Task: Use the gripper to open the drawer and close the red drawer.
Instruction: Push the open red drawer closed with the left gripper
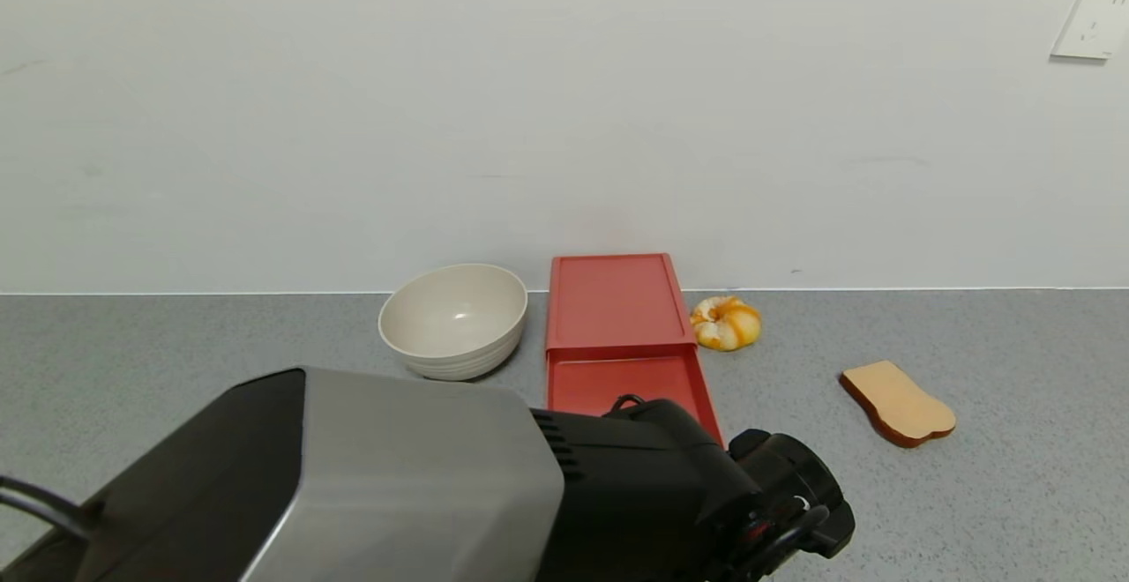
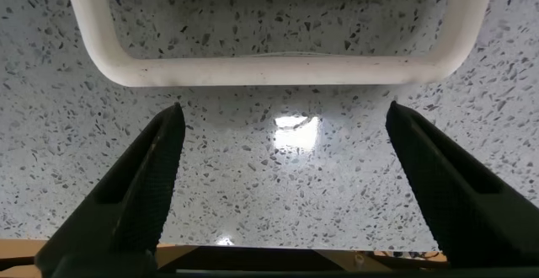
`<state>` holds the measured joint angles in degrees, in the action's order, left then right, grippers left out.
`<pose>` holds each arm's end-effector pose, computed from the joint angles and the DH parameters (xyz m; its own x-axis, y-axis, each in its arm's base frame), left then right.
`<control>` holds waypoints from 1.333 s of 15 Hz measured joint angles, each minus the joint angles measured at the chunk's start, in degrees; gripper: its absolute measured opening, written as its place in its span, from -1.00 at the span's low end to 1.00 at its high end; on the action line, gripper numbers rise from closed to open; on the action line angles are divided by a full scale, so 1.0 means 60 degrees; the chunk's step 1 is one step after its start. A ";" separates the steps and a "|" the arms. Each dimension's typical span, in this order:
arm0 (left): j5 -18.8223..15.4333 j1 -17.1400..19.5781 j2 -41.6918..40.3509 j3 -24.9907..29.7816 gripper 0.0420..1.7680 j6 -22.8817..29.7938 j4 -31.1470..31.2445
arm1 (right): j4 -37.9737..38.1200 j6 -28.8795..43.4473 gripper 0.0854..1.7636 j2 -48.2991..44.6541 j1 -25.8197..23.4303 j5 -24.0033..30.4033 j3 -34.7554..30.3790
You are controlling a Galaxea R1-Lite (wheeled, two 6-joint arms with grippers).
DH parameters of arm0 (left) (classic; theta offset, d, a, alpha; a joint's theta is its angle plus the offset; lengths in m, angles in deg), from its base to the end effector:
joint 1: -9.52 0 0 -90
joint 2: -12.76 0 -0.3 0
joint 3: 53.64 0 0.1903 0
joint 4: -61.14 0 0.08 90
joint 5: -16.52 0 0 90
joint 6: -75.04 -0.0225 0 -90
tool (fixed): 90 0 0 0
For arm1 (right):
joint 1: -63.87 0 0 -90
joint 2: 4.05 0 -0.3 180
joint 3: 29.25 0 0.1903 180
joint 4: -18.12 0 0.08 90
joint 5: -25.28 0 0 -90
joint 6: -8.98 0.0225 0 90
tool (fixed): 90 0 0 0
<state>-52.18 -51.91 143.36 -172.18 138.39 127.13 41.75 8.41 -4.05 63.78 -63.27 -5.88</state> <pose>0.1995 -0.3493 0.0892 0.4113 0.0043 -0.9115 -0.0673 0.9974 -0.0257 -0.0228 0.0006 0.0750 0.9997 0.0237 -0.0045 -0.0238 0.9997 -0.0098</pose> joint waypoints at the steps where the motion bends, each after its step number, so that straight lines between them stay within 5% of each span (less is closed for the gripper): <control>1: 0.0000 0.0004 0.0030 0.0008 0.94 0.0004 0.0000 | -0.0004 0.0000 0.94 0.0000 0.0000 -0.0004 0.0000; 20: 0.0360 0.0532 0.0156 -0.0138 0.94 -0.0280 -0.0179 | 0.0000 -0.0004 0.94 0.0000 0.0000 0.0000 0.0000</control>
<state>-50.03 -48.71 144.30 -173.01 136.70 126.06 41.75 8.39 -4.05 63.78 -63.27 -5.88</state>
